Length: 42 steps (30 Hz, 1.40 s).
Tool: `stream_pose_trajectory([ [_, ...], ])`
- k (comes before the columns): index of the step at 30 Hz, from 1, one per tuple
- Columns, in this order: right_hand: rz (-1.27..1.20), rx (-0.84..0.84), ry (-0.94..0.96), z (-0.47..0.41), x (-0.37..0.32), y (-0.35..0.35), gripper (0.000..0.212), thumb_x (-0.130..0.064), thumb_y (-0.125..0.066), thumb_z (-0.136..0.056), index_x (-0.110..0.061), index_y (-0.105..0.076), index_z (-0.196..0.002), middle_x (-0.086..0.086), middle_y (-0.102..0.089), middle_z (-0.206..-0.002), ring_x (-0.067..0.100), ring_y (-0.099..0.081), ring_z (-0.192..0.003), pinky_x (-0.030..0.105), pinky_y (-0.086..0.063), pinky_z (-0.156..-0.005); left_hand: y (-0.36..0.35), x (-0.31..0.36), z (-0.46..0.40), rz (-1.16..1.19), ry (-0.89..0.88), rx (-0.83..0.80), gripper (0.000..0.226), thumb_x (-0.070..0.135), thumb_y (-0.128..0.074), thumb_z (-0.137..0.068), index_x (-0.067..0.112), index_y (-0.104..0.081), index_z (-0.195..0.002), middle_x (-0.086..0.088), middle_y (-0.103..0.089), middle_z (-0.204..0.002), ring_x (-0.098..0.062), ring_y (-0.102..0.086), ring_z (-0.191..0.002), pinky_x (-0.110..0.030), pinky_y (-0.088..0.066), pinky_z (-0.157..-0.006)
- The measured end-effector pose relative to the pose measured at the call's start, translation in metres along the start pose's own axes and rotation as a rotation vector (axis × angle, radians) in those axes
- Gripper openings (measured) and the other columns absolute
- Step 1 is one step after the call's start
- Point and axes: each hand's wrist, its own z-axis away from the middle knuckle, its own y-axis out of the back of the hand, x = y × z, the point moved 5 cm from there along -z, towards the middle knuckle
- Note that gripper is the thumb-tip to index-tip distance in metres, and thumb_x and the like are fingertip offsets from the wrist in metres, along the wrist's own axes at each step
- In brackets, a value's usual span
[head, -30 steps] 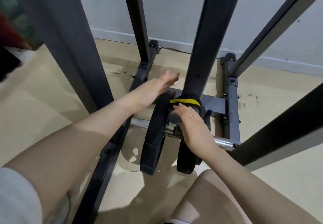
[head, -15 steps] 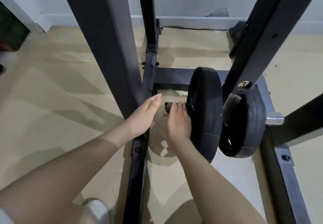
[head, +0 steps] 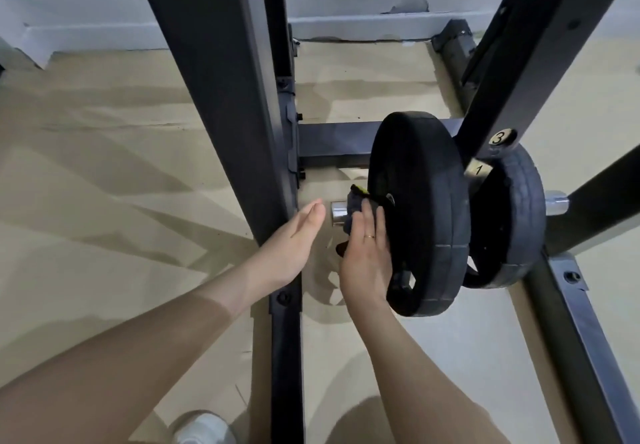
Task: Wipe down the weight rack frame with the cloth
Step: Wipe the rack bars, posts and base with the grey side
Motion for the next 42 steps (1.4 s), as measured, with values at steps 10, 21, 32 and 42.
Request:
stream_pose_trajectory([
  [10, -0.386, -0.171, 0.068, -0.024, -0.047, 0.068, 0.019, -0.015, -0.035, -0.095, -0.016, -0.052, -0.104, 0.003, -0.057, -0.093, 0.007, -0.052, -0.086, 0.019, -0.039, -0.076, -0.003, 0.014, 0.011, 0.116, -0.066, 0.113, 0.052, 0.065, -0.028, -0.088, 0.039, -0.046, -0.13, 0.013, -0.05, -0.135, -0.005, -0.041, -0.129, -0.033, -0.029, -0.113],
  [21, -0.338, 0.002, -0.037, -0.049, 0.048, 0.197, 0.025, -0.024, -0.041, -0.096, -0.014, -0.054, -0.114, 0.002, -0.057, -0.105, 0.013, -0.052, -0.089, 0.017, -0.036, -0.066, -0.084, 0.073, 0.019, -0.074, -0.154, 0.066, 0.049, 0.03, -0.061, -0.089, 0.023, -0.042, -0.134, 0.011, -0.053, -0.111, -0.002, -0.054, -0.099, -0.006, -0.042, -0.078],
  [32, -0.948, -0.45, -0.109, -0.031, 0.062, 0.148, 0.041, -0.014, -0.073, -0.079, -0.025, -0.059, -0.116, -0.003, -0.069, -0.105, 0.014, -0.065, -0.097, 0.034, -0.053, -0.089, -0.096, 0.083, 0.005, -0.421, -0.094, 0.085, 0.076, 0.031, -0.084, -0.064, 0.014, -0.039, -0.123, 0.004, -0.06, -0.107, -0.015, -0.059, -0.099, -0.025, -0.05, -0.077],
  [42, -1.102, -0.435, -0.07, -0.029, 0.036, 0.134, 0.038, 0.004, -0.061, -0.084, -0.014, -0.057, -0.118, 0.001, -0.069, -0.104, 0.013, -0.065, -0.098, 0.026, -0.052, -0.086, -0.06, 0.065, 0.004, -0.335, -0.103, -0.046, 0.072, 0.032, -0.084, -0.063, 0.021, -0.044, -0.121, 0.003, -0.064, -0.103, -0.012, -0.065, -0.091, -0.04, -0.054, -0.084],
])
